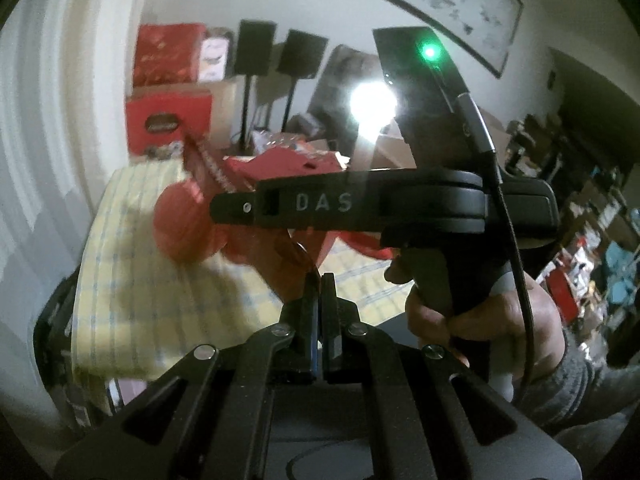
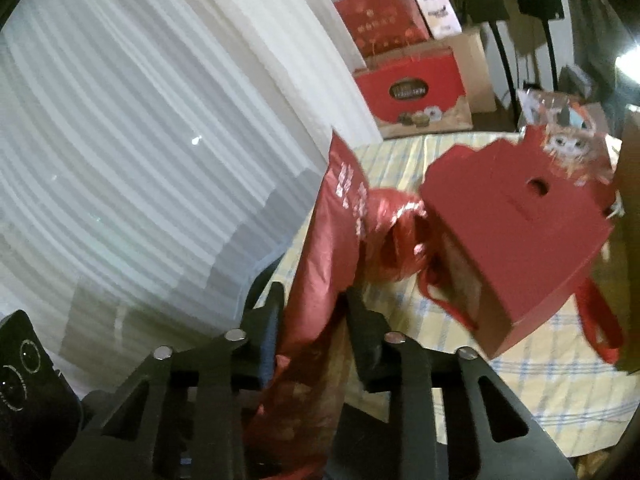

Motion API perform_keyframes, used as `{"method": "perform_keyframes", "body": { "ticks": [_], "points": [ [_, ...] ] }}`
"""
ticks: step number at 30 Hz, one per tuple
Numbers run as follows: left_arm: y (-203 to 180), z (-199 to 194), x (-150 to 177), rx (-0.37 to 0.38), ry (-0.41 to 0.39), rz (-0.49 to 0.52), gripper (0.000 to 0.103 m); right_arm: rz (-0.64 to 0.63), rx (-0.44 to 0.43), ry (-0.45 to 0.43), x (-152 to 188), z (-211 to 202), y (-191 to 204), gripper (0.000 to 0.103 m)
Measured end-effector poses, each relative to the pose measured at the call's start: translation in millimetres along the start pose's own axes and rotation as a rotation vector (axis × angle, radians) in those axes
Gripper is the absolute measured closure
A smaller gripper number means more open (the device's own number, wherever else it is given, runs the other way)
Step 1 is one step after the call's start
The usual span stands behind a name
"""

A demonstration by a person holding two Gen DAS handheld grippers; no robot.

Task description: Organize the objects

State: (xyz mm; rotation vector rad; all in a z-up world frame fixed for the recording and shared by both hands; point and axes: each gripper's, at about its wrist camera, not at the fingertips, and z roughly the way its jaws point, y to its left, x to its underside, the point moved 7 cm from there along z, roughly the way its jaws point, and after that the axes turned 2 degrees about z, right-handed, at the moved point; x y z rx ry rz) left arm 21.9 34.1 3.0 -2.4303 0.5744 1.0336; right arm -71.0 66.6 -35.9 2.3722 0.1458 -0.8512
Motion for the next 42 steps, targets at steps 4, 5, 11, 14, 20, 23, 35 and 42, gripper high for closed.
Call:
{"method": "perform_keyframes", "body": {
  "ticks": [4,5,11,14,20,23,35,42],
  "points": [
    [-18.7,0.9,-16.8,0.022,-0.024,0.049,0.102,0.009,0.026,-0.053,-16.0,-28.3,-11.1,0.08],
    [-25.1,1.2,-24.0,0.028,-0.034,0.067,0.102,0.015,0.034,-0.064,-19.5,-34.7,-14.3,0.082],
    [-60.1,10.2,-57.4,0.059,-0.07,0.157,0.103,0.051,0.079,-0.133,-36.1,-79.1,-36.8,0.085],
    [-77.4,18.9,-69.0,0.095,-0.073,0.182,0.103,0.074,0.108,-0.173,-45.1,-103.2,-52.7,0.086],
    [-119.3,34.0,-102.6,0.179,-0.068,0.245,0.103,0.128,0.166,-0.247,-57.5,-154.7,-80.5,0.086],
    [-144.0,43.2,-118.6,0.229,-0.066,0.289,0.103,0.151,0.216,-0.289,-64.5,-186.6,-96.6,0.086],
    [-225.8,89.1,-140.1,0.406,-0.009,0.417,0.103,0.29,0.39,-0.397,-63.7,-281.2,-178.6,0.086],
    [-265.7,130.5,-136.9,0.468,0.059,0.48,0.102,0.399,0.472,-0.416,-40.9,-306.2,-230.9,0.086]
  ]
}}
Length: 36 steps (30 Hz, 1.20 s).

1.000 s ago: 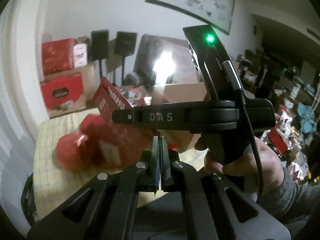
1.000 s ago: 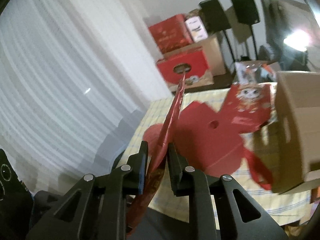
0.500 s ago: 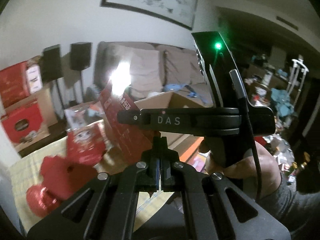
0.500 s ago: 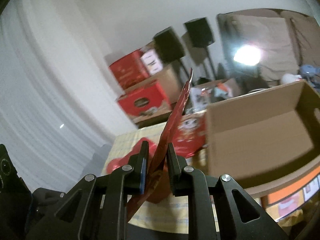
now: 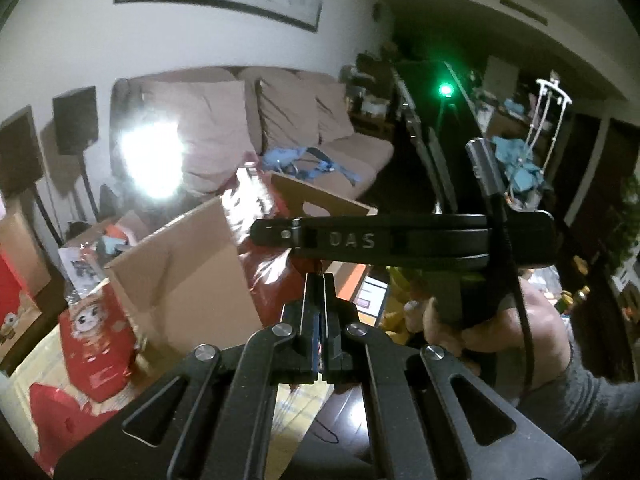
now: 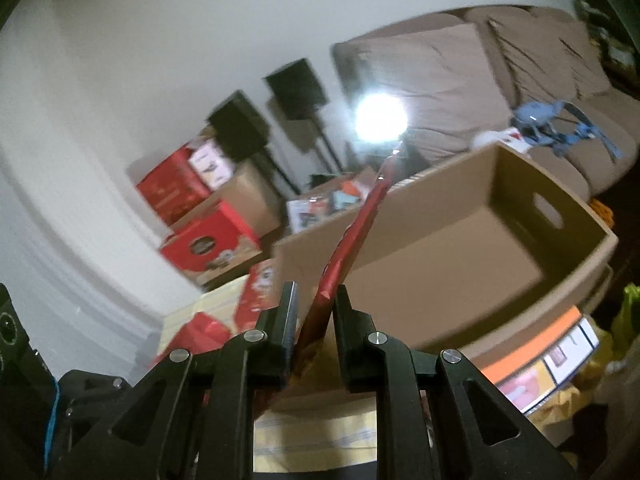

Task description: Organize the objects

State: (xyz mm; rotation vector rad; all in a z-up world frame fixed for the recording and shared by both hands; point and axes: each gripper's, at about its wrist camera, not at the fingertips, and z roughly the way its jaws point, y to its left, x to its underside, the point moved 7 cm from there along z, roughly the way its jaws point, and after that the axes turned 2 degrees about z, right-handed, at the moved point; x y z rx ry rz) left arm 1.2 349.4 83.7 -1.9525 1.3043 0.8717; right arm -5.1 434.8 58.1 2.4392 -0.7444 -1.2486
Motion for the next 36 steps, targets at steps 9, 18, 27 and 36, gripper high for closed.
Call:
{"method": "perform_keyframes", "body": {
  "ticks": [9,18,27,36],
  "points": [
    [24.4,65.0,0.0,0.023,0.086,-0.044,0.102,0.109,0.105,0.048,-2.7,29.2,-64.1,0.086],
    [61.4,109.7,17.9,0.001,0.205,-0.128,0.102,0.12,0.192,0.104,0.2,66.0,-83.6,0.076],
    [112.6,129.3,34.3,-0.136,0.319,-0.194,0.102,0.044,0.228,0.063,-9.8,64.3,-72.9,0.063],
    [129.2,132.5,39.6,-0.308,0.351,-0.182,0.071,0.01,0.233,0.072,-6.9,65.6,-67.4,0.061]
  ]
}}
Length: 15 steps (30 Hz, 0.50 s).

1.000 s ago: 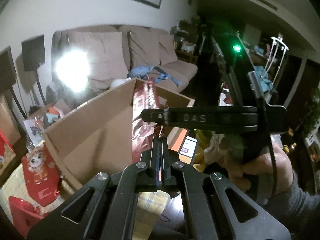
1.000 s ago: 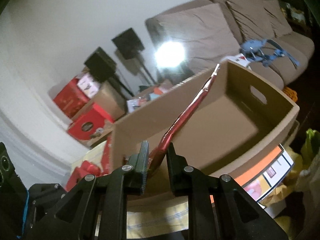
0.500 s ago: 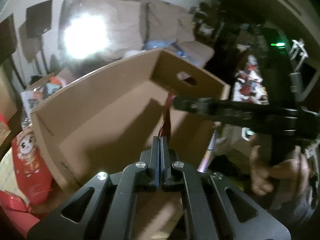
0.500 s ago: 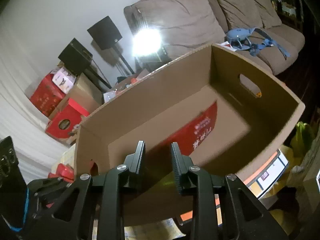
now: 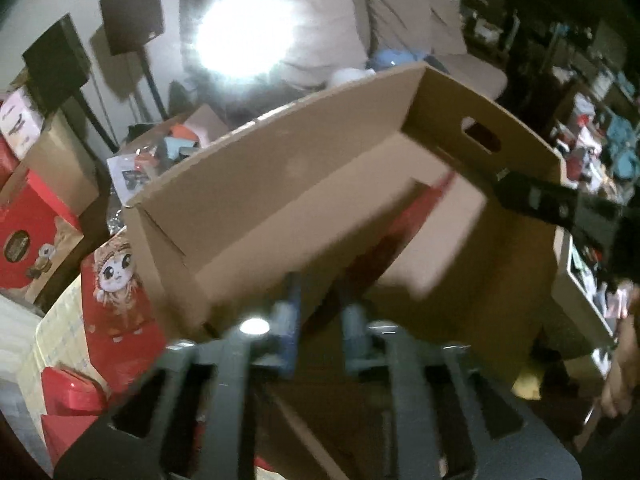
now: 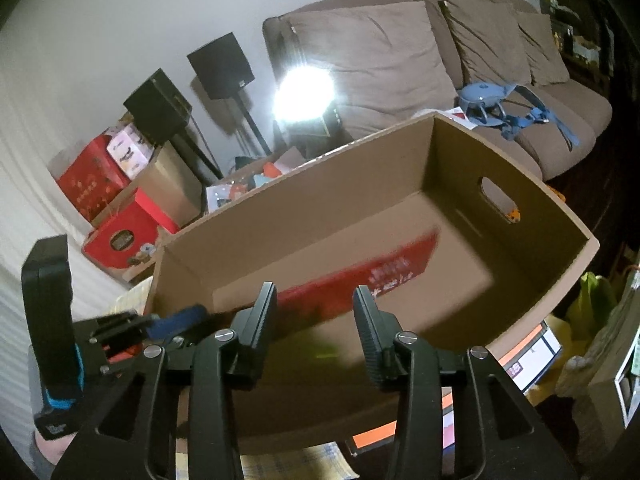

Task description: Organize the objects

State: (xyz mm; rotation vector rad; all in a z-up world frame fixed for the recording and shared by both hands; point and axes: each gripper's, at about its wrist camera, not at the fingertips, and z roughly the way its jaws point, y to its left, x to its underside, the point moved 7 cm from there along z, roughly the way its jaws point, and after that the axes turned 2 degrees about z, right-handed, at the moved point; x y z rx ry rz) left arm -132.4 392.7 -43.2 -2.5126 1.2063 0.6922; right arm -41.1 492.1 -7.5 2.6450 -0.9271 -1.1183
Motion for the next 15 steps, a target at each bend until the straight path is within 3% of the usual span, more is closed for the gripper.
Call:
{"method": "perform_keyframes", "body": {
  "ticks": [2,4,9,11,15],
  "points": [
    [3.0,-9.3,-2.6,0.008,-0.037,-0.024,0.05,-0.016,0.003,-0.001,1.9,-0.8,3.1,0.06],
    [6.7,-16.4,-5.9,0.002,-0.062,-0.039,0.044,-0.028,0.006,-0.004,3.0,-1.9,5.3,0.056],
    [20.4,-38.4,-10.0,-0.017,-0.102,-0.054,0.041,-0.047,0.01,-0.015,2.3,-7.0,11.2,0.05],
    [23.7,-52.0,-8.6,-0.032,-0.131,-0.052,0.027,-0.062,0.014,-0.025,2.4,-10.2,15.6,0.042],
    [32.5,-80.2,-2.0,-0.054,-0.192,-0.066,0.01,-0.097,0.018,-0.035,3.9,-13.6,27.4,0.027]
  ]
}}
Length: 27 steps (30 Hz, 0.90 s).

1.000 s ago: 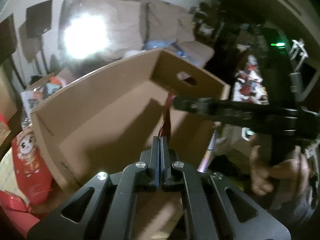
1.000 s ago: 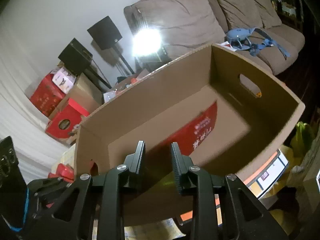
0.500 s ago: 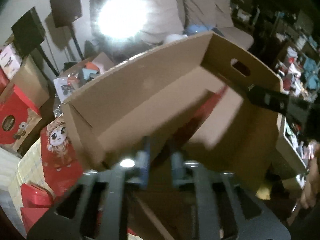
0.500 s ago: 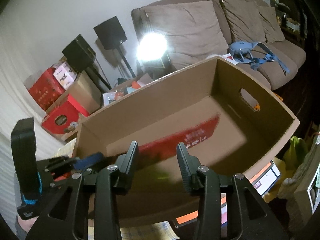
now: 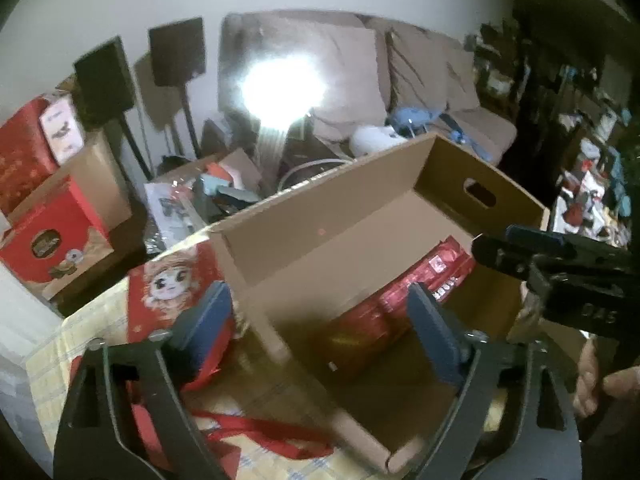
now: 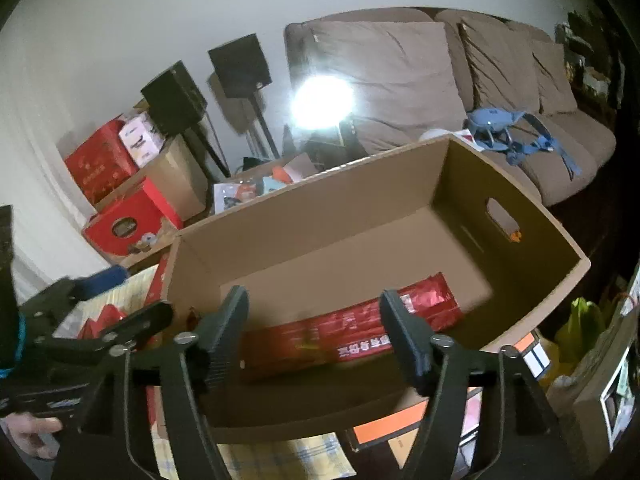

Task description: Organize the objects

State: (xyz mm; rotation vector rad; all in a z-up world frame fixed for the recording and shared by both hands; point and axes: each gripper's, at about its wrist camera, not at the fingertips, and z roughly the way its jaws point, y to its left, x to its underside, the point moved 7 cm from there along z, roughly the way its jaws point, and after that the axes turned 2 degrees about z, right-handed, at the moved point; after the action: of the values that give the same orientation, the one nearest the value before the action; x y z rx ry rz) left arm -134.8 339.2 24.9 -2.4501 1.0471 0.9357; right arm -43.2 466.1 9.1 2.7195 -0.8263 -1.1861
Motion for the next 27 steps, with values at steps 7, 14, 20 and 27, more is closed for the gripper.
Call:
{"method": "perform_keyframes", "body": {
  "ticks": [7,14,20,27],
  "points": [
    [23.8,-35.7,11.2,-0.048,-0.051,-0.043,0.002,-0.056,-0.002,-0.006,3.2,-3.4,21.9,0.018],
    [60.8,-67.9,33.5,-0.088,-0.076,-0.118,0.0,-0.151,-0.026,-0.005,13.6,-8.7,57.1,0.008],
    [99.3,-95.3,67.2,-0.132,-0.08,-0.188,0.0,-0.217,-0.086,0.014,29.9,-5.5,97.3,0.007],
    [147.1,-124.6,115.3,-0.176,-0.077,-0.283,0.0,-0.296,-0.16,0.037,52.9,-1.8,141.7,0.007]
  ]
}}
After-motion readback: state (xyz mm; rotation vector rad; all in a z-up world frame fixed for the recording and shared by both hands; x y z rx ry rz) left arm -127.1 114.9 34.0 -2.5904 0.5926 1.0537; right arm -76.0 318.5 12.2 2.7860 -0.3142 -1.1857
